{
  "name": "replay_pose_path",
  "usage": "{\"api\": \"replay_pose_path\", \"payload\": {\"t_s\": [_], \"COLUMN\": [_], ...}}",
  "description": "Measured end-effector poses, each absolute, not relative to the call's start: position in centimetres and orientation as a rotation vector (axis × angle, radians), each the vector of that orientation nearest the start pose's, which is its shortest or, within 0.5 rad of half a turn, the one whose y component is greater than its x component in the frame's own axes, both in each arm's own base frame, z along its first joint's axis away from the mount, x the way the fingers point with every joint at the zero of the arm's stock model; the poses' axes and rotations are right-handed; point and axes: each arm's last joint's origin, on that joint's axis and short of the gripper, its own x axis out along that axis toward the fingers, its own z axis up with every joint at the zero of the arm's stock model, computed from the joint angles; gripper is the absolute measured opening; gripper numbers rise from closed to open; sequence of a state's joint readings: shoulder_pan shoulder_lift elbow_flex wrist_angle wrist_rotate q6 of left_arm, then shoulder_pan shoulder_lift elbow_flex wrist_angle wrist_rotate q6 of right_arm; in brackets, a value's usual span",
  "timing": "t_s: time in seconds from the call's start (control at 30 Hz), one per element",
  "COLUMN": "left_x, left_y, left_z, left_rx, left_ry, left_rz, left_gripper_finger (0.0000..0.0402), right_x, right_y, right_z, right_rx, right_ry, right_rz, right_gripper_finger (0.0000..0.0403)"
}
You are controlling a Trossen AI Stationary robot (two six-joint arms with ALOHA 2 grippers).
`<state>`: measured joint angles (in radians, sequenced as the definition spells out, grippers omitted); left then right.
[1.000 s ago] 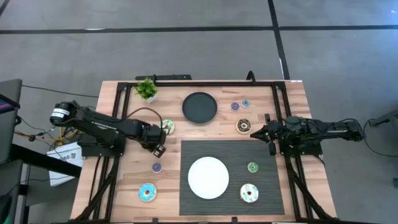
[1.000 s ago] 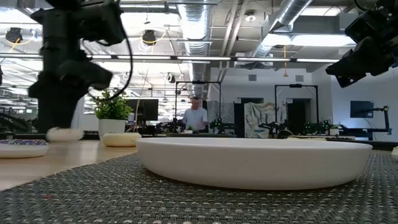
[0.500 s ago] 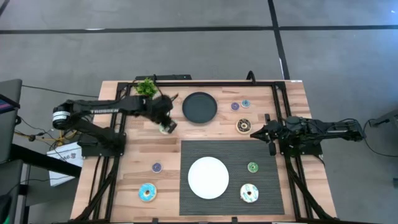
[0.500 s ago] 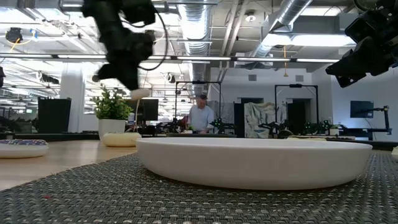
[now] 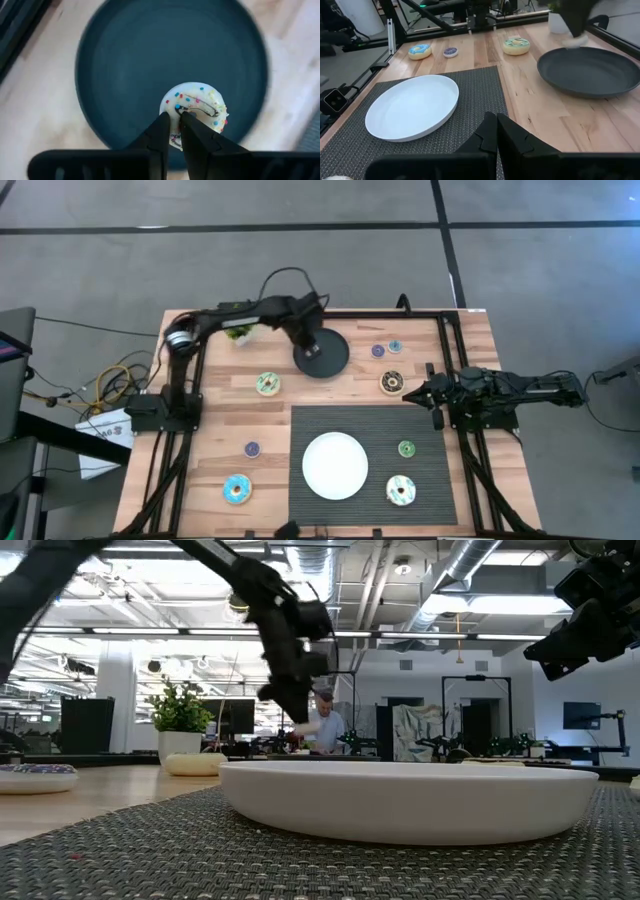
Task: Pick & Place donuts
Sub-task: Put the small white donut on the black plate
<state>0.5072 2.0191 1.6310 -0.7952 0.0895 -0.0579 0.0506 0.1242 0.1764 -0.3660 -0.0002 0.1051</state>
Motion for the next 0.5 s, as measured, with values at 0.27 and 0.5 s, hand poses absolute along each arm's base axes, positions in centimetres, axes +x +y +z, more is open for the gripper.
{"api": "replay_pose_path", "payload": {"t_s": [0.27,0.5], "left_x": [39.1,39.0], "left_y": [24.7,25.8], "left_z": [17.9,17.1], "left_rx": [-0.390,-0.431], "left_ry": [1.254,1.266], "left_rz": [0.445,0.473], "left_gripper_finger": [0.0033,0.0033], "right_x": [9.1,9.1], "right_y": [0.5,0.5], "right_z": [17.9,17.9], "right_rx": [0.097,0.096], "right_ry": [0.316,0.316], "right_rz": [0.034,0.034], "right_gripper_finger": [0.0000,0.0000]}}
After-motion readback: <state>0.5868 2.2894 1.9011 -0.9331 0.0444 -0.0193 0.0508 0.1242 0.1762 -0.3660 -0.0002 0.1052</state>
